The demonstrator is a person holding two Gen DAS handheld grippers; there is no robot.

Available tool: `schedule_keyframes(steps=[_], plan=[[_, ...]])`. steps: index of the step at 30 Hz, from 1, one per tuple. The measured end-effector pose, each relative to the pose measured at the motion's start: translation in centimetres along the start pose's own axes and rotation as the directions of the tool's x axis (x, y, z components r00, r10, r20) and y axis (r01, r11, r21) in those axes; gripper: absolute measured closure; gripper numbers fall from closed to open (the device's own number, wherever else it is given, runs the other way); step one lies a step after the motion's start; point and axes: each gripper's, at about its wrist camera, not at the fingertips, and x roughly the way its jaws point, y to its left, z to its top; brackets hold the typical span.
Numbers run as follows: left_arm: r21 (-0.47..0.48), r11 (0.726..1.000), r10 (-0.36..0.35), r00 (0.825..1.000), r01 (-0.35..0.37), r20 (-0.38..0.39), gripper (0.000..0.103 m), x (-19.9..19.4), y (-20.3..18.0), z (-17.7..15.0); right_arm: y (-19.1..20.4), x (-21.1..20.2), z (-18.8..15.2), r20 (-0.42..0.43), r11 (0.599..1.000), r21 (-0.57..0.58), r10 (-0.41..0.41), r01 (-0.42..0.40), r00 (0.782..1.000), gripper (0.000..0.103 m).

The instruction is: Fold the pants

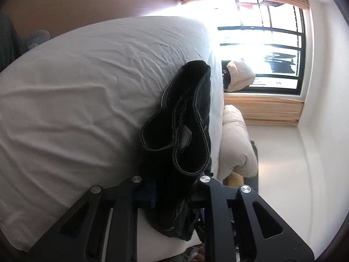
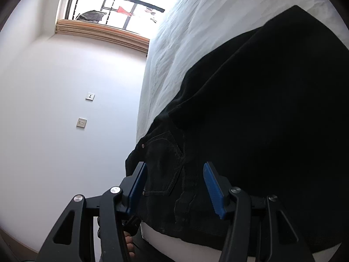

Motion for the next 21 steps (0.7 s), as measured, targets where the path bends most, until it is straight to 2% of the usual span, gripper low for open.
schedule_keyframes(steps=[6, 8, 11, 12, 13, 15, 16, 17, 18, 19, 20, 21], plan=[[0.114, 0.993, 0.019, 1.000, -0.020, 0.013, 0.089, -0.3, -2.9, -0.6, 1.4, 2.8, 0.6, -0.094, 0.998, -0.045, 0.038, -0.043, 0.995, 0.046], [0.129, 0.991, 0.025, 1.000, -0.027, 0.015, 0.089, 0.2, -3.7, -0.5, 2.5, 4.4, 1.0, -0.145, 0.994, -0.075, 0.063, -0.074, 0.987, 0.046], [0.152, 0.987, 0.047, 0.999, -0.049, 0.019, 0.090, 0.4, -4.5, -0.6, 3.1, 7.1, 2.0, -0.188, 0.993, -0.086, 0.061, -0.078, 0.980, 0.046], [0.167, 0.984, 0.053, 0.998, -0.055, 0.020, 0.090, 0.4, -4.9, -0.7, 2.9, 8.0, 2.3, -0.206, 0.995, -0.079, 0.043, -0.060, 0.978, 0.046], [0.184, 0.981, 0.057, 0.998, -0.060, 0.021, 0.090, 0.3, -5.4, -0.8, 2.1, 9.4, 2.6, -0.240, 0.997, -0.070, -0.028, 0.012, 0.970, 0.047], [0.226, 0.972, 0.063, 0.998, -0.067, 0.025, 0.090, 0.4, -6.8, -1.2, 1.0, 10.6, 2.8, -0.252, 0.994, -0.061, -0.099, 0.086, 0.963, 0.078], [0.265, 0.962, 0.066, 0.997, -0.070, 0.027, 0.090, 0.4, -7.9, -1.5, 0.7, 10.7, 3.0, -0.238, 0.994, -0.055, -0.108, 0.097, 0.965, 0.085], [0.296, 0.953, 0.066, 0.997, -0.071, 0.029, 0.090, 0.5, -8.9, -1.9, 0.0, 10.7, 3.1, -0.239, 0.993, -0.022, -0.118, 0.116, 0.964, 0.097], [0.326, 0.943, 0.064, 0.998, -0.070, 0.028, 0.090, 0.7, -9.9, -2.3, -0.3, 10.6, 3.2, -0.242, 0.993, -0.001, -0.113, 0.117, 0.964, 0.100], [0.360, 0.930, 0.063, 0.998, -0.068, 0.025, 0.090, 1.0, -11.3, -2.8, -0.4, 10.3, 3.2, -0.243, 0.994, 0.022, -0.095, 0.103, 0.965, 0.100], [0.385, 0.920, 0.065, 0.998, -0.068, 0.022, 0.090, 1.3, -12.3, -3.1, -0.2, 9.8, 3.2, -0.236, 0.995, 0.036, -0.087, 0.098, 0.968, 0.092], [0.413, 0.908, 0.065, 0.998, -0.066, 0.016, 0.090, 1.6, -13.5, -3.6, -0.1, 8.9, 3.2, -0.220, 0.996, 0.063, -0.050, 0.065, 0.974, 0.067]])
